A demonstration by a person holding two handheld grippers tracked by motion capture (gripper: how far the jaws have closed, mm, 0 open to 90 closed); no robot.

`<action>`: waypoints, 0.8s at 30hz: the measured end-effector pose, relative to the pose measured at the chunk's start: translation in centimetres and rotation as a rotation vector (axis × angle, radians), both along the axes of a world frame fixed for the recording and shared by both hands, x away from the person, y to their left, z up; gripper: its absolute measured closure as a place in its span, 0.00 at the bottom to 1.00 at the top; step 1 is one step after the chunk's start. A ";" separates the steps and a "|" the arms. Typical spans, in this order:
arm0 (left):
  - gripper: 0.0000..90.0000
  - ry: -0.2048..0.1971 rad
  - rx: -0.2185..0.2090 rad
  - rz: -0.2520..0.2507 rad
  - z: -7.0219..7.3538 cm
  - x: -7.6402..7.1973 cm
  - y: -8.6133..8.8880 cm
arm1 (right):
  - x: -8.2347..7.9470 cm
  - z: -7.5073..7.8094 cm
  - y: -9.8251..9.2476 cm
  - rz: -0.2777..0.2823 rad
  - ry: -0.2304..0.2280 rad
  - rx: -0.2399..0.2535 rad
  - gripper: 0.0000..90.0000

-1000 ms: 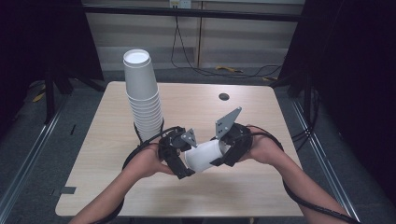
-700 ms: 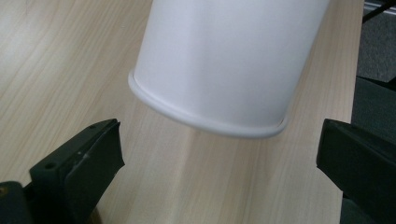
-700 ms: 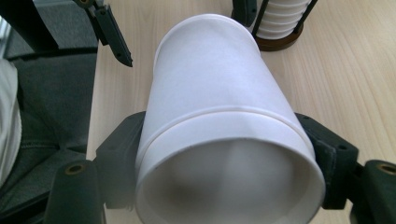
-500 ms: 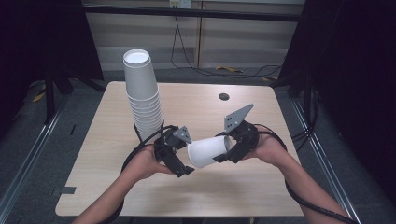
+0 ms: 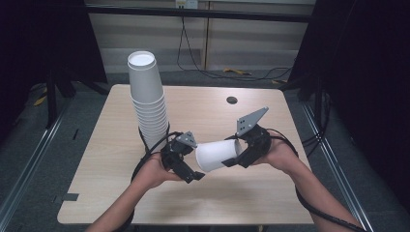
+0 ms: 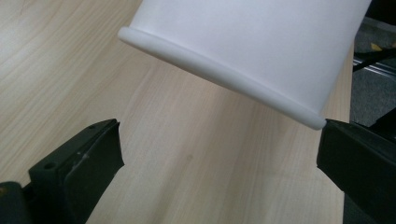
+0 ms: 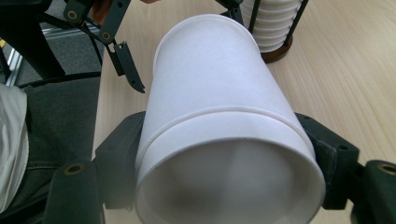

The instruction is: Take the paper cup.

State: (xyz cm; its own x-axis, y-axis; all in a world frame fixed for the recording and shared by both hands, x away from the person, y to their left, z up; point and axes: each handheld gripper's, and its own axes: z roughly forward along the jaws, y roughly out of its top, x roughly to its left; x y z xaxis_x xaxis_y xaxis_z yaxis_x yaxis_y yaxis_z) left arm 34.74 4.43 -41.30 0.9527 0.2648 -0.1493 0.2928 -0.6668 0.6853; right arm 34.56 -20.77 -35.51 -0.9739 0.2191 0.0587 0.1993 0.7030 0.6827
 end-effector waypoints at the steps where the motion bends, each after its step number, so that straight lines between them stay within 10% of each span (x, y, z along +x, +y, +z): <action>1: 0.00 0.003 -0.006 0.003 -0.1 0.0 0.0 | 0.0 0.0 0.0 0.002 0.002 0.002 0.28; 24: 0.12 -0.034 -0.100 -0.057 0.0 0.0 -0.1 | 0.2 -0.5 0.8 0.034 0.046 0.023 0.28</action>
